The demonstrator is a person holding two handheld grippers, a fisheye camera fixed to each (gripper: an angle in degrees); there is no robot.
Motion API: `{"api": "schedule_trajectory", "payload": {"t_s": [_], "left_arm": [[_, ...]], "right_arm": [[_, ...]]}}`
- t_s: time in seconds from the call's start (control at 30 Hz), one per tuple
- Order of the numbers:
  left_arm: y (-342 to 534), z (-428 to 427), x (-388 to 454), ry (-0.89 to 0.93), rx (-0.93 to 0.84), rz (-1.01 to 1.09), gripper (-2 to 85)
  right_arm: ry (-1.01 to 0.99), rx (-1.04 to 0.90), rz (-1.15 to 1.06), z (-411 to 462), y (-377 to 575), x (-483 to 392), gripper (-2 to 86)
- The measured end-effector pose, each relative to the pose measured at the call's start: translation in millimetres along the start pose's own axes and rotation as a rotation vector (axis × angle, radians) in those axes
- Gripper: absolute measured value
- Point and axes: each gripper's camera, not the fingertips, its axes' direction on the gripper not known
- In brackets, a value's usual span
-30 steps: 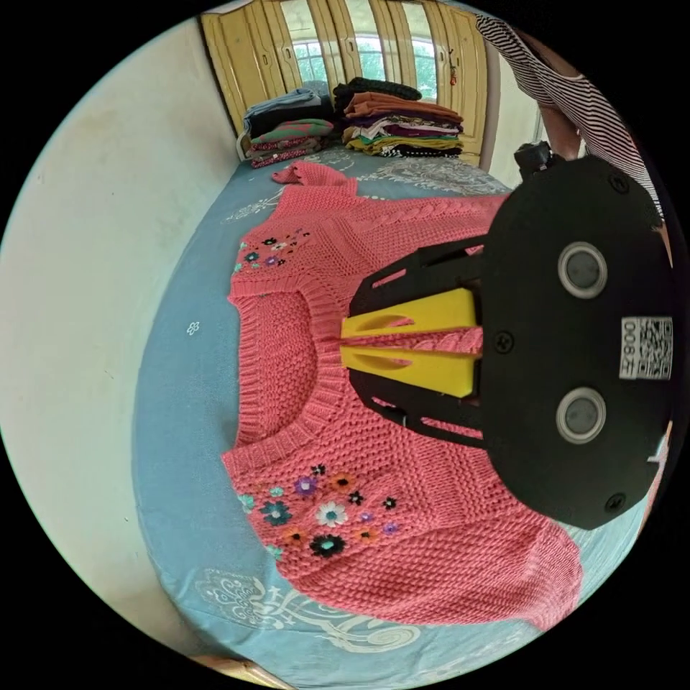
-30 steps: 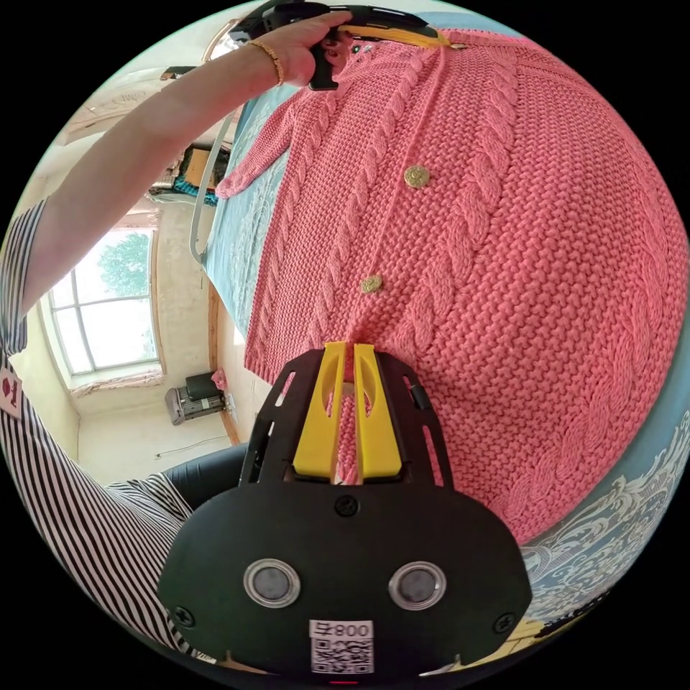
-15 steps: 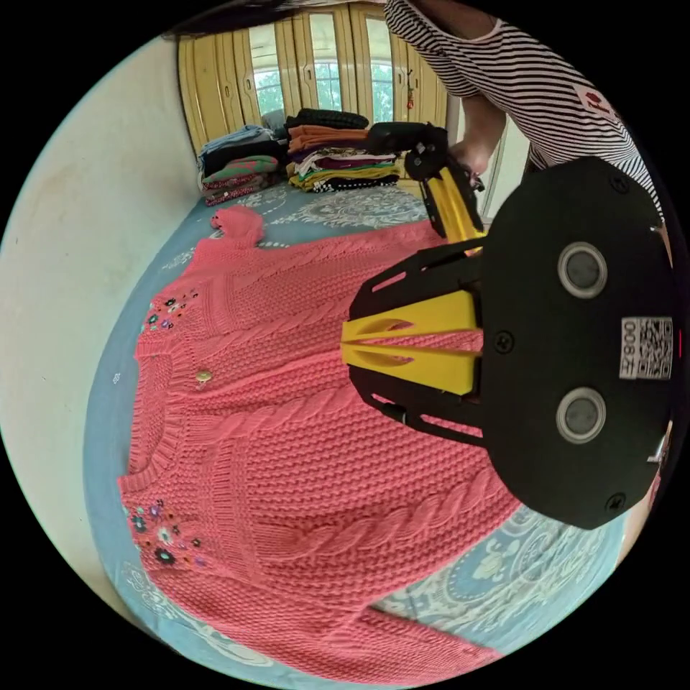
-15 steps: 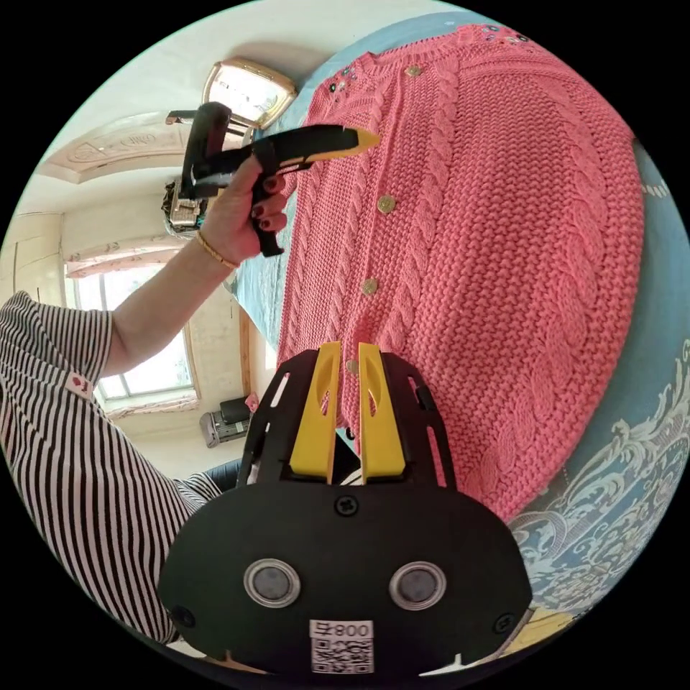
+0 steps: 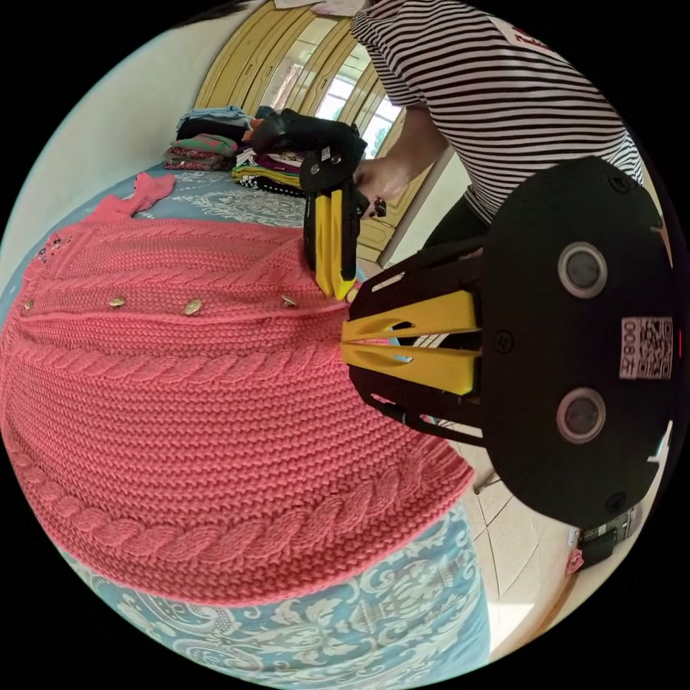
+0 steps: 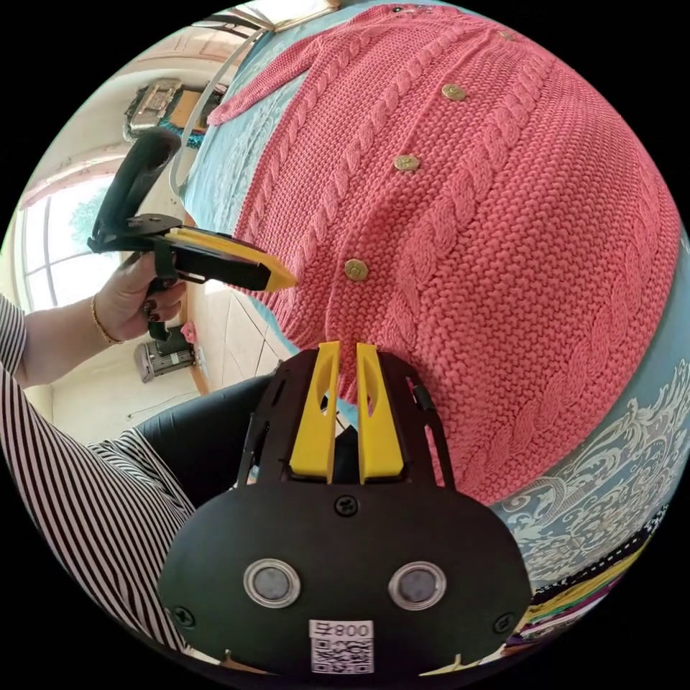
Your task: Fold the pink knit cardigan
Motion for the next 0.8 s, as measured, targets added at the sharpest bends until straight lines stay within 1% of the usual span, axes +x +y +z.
{"api": "schedule_trajectory", "payload": {"t_s": [0.1, 0.2, 0.27, 0.33, 0.4, 0.47, 0.53, 0.63, 0.73, 0.8], "left_arm": [[7.4, 9.8, 3.6, -0.016, -0.018, 0.011, 0.2], [18.1, 13.9, 6.2, 0.009, -0.007, -0.004, 0.2], [28.6, 15.6, 9.4, 0.021, 0.003, -0.016, 0.2], [36.4, 17.5, 11.7, 0.033, 0.008, -0.027, 0.2], [43.3, 19.8, 14.0, 0.036, 0.012, -0.041, 0.2], [49.8, 22.3, 18.6, 0.041, 0.024, -0.055, 0.2], [52.4, 23.0, 24.9, 0.053, 0.038, -0.052, 0.2], [50.7, 24.5, 44.2, 0.057, 0.062, 0.0, 0.2], [42.5, 35.2, 66.7, 0.065, 0.052, 0.064, 0.2], [38.8, 45.7, 76.4, 0.045, 0.029, 0.067, 0.1]], "right_arm": [[-0.08, 0.009, 0.024, -5.9, -2.0, 21.2, 3.0], [-0.27, 0.079, 0.075, -21.1, 3.4, 53.1, 2.3], [-0.45, 0.161, 0.104, -34.9, 10.1, 78.3, 2.1], [-0.559, 0.186, 0.107, -39.8, 11.2, 90.4, 2.1], [-0.553, 0.18, 0.103, -38.4, 7.9, 93.0, 2.2], [-0.44, 0.131, 0.089, -23.2, -1.1, 90.2, 2.3], [-0.377, 0.096, 0.102, -5.2, -7.4, 90.9, 2.6], [-0.43, 0.096, 0.128, 10.7, -13.1, 95.2, 3.0], [-0.386, 0.107, 0.115, 6.1, -12.5, 97.1, 3.4], [-0.367, 0.11, 0.114, -0.7, -9.5, 101.3, 3.5]]}}
